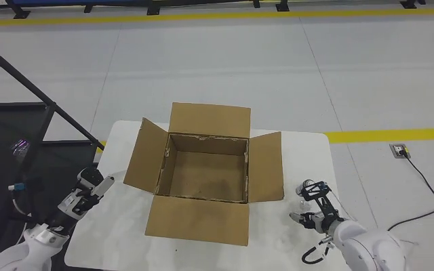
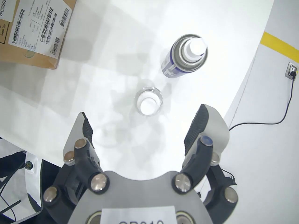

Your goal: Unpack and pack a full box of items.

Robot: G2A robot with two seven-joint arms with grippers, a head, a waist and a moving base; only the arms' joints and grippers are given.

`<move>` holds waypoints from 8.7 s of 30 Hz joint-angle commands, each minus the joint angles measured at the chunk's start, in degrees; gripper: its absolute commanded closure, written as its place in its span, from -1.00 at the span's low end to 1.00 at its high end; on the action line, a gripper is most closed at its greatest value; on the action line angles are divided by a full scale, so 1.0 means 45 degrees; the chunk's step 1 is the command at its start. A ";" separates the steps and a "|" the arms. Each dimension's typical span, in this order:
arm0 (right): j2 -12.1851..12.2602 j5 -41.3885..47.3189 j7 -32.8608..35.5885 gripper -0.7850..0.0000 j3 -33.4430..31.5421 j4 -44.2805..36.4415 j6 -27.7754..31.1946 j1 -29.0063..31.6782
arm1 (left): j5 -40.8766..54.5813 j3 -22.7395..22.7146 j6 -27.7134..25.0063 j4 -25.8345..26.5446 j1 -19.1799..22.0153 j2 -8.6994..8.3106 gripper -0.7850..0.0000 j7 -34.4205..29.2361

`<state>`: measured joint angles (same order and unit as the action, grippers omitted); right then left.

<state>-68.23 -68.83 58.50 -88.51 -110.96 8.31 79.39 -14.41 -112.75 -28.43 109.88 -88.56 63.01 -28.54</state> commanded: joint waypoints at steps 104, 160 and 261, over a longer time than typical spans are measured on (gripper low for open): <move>-0.7922 0.1774 -0.2504 -1.00 1.4092 1.5182 -0.6640 -1.3855 | 0.0004 -0.0599 0.0074 -0.0372 -0.0812 -0.0031 -1.00 0.0900; -0.3050 -0.2480 0.2670 -0.93 -0.1181 0.3836 -0.1233 -0.4462 | 0.0004 -0.0599 0.0074 -0.0372 -0.0812 -0.0031 -1.00 0.0900; -0.5385 -0.3646 0.0301 0.10 0.8607 0.9064 -0.3705 -0.9318 | -0.1889 0.0250 0.0600 -0.0506 -0.0353 -0.0043 -1.00 0.1983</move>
<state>-92.42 -85.25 60.04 -49.68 -70.47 -8.48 37.43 -22.91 -111.52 -25.76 107.55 -90.07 62.83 -19.70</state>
